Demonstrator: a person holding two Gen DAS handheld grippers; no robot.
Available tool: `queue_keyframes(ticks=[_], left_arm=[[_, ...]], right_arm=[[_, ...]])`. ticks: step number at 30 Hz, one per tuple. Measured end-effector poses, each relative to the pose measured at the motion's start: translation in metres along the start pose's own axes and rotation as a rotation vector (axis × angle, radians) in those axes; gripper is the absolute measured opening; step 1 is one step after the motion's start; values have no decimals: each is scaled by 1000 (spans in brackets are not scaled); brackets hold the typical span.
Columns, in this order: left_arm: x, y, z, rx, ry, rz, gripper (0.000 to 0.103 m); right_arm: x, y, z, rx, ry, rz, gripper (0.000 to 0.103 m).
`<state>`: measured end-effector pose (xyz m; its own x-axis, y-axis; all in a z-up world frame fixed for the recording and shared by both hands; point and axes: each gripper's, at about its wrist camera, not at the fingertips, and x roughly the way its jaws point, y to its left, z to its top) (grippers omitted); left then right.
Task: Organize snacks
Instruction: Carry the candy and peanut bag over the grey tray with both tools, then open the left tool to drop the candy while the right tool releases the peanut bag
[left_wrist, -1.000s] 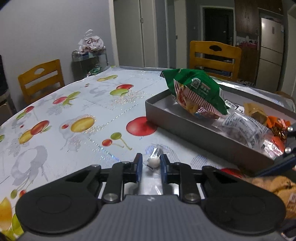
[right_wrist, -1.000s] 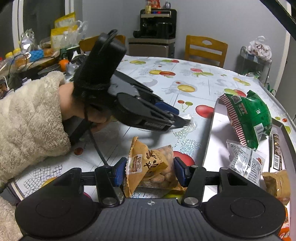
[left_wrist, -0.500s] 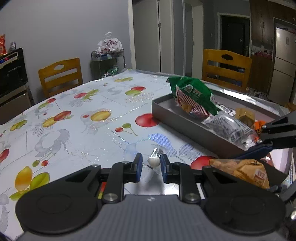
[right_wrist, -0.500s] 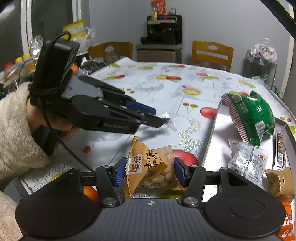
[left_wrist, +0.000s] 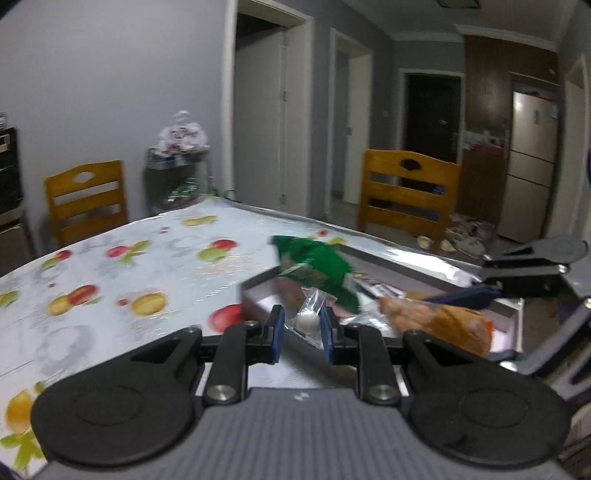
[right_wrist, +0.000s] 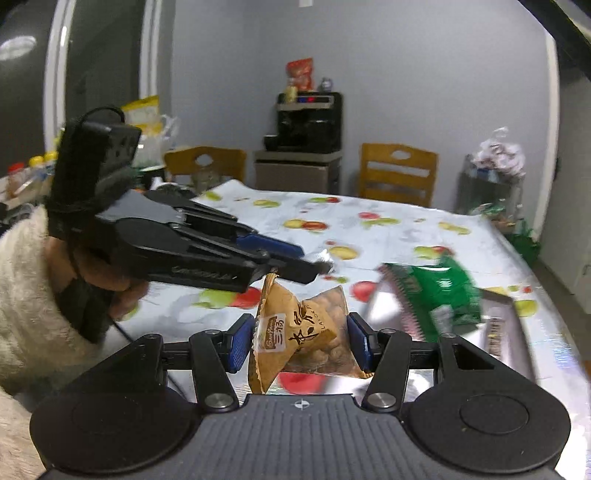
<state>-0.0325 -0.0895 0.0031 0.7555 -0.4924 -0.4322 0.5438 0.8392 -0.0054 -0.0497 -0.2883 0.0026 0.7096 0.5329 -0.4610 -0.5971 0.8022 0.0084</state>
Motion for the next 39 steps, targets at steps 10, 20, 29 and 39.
queue_keyframes(ticks=[10, 20, 29, 39], left_arm=[[34, -46, 1, 42, 49, -143, 18], [57, -75, -10, 96, 107, -221, 18], [56, -71, -13, 81, 116, -233, 21], [27, -61, -14, 112, 51, -174, 93]], right_arm=[[-8, -47, -27, 38, 44, -211, 54], [2, -73, -44, 106, 70, -279, 54], [-1, -65, -47, 75, 114, -290, 67], [-24, -48, -42, 83, 76, -332, 103]])
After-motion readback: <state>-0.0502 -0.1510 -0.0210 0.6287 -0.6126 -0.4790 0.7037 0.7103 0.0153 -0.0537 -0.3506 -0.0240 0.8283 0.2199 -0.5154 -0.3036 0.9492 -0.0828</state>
